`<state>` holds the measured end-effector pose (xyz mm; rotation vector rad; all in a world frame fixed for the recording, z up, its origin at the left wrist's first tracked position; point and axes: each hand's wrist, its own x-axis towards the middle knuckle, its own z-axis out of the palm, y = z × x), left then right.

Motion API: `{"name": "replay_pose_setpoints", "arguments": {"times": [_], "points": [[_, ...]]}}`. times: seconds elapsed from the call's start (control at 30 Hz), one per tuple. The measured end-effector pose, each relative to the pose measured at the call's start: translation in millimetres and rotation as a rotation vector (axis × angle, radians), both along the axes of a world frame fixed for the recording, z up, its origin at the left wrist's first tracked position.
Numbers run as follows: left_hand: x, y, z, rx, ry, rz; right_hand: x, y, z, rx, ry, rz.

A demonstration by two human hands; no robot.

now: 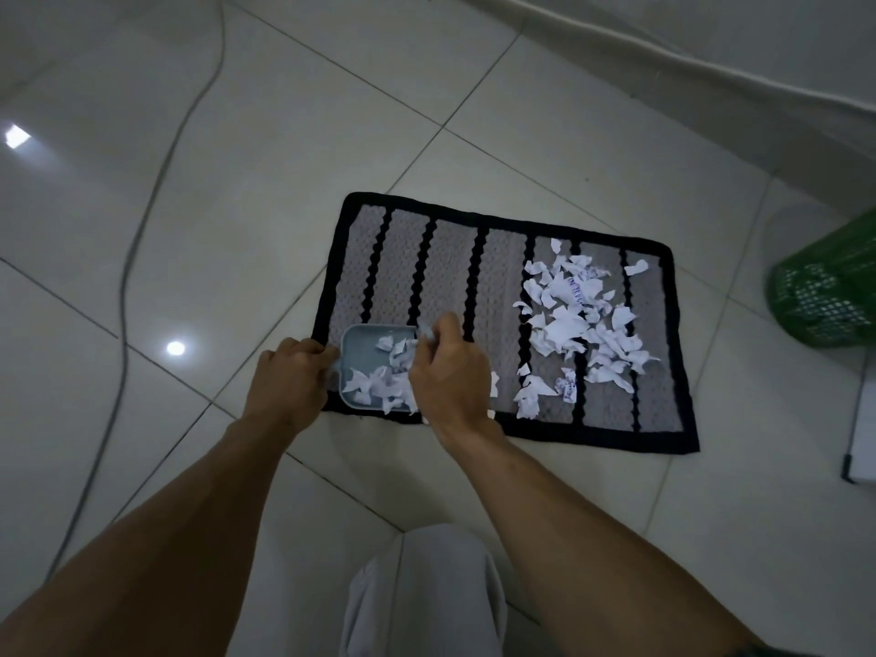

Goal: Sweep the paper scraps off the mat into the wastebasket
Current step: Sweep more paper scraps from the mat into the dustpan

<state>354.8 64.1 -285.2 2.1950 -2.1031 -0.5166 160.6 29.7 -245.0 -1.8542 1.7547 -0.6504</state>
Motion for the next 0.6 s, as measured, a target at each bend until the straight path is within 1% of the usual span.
{"name": "replay_pose_setpoints", "arguments": {"times": [0.1,0.2,0.27,0.4,0.5,0.6], "points": [[-7.5,5.8,-2.6,0.003,0.002,0.018,-8.2,-4.0,7.8,-0.027,-0.050,-0.016],[-13.9,10.4,-4.9,-0.011,0.013,0.029,-37.3,-10.8,12.6,-0.088,-0.069,-0.126],[-18.4,12.5,-6.2,-0.028,0.025,0.024,-63.2,-11.0,13.4,-0.103,-0.021,-0.183],[-24.3,15.6,-8.5,-0.037,0.044,0.021,-107.1,-0.9,9.3,-0.098,0.146,-0.238],[-28.0,13.9,-9.2,-0.042,0.047,0.003,-115.4,12.9,-0.6,-0.057,0.215,-0.222],[-30.1,12.2,-11.6,-0.063,0.050,-0.004,-98.3,26.4,-5.4,-0.039,0.134,-0.098]]}}
